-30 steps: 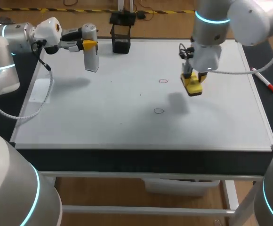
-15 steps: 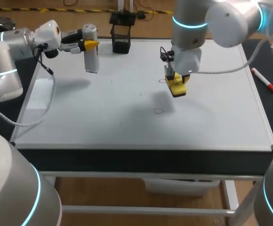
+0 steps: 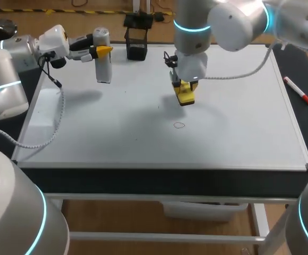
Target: Pick up the inspection probe, press it on each red-marked spot on the whiteboard one by one, put down the probe, pick up the eraser, and wipe off all the red marks.
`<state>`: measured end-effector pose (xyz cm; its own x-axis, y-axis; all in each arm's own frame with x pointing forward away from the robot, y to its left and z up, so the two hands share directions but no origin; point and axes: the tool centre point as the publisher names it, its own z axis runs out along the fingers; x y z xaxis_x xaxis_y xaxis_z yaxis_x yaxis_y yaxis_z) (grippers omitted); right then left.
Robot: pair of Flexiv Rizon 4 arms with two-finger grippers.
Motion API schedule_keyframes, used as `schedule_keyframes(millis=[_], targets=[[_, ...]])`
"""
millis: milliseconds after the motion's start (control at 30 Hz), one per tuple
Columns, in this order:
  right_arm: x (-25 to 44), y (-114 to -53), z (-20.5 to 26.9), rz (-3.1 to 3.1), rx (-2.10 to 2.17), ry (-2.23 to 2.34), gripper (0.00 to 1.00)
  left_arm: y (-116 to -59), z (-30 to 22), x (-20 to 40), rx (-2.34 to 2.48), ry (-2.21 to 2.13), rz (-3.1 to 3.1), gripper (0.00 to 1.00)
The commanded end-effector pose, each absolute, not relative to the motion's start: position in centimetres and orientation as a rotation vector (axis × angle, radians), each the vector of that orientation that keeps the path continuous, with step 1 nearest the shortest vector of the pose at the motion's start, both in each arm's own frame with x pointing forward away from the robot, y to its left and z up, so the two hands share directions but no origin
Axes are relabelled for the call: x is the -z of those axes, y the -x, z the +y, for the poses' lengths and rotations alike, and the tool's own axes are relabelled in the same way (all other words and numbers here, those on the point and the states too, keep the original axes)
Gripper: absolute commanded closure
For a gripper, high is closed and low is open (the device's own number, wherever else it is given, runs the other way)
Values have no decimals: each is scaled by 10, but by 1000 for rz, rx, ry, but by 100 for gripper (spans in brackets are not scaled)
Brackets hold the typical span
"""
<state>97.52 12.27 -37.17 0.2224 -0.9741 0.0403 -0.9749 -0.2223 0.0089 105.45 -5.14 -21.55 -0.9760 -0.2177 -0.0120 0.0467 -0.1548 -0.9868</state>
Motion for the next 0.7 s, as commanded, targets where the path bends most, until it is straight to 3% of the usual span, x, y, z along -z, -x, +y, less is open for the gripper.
schedule_keyframes(millis=[33,700], targets=[[380,-984,130,-1915,-44,-2429,100,-1053,-52,214,2250,201,1915,100],[399,-1010,131,-2010,45,-2341,100,-1053,-52,214,2250,201,1915,100]])
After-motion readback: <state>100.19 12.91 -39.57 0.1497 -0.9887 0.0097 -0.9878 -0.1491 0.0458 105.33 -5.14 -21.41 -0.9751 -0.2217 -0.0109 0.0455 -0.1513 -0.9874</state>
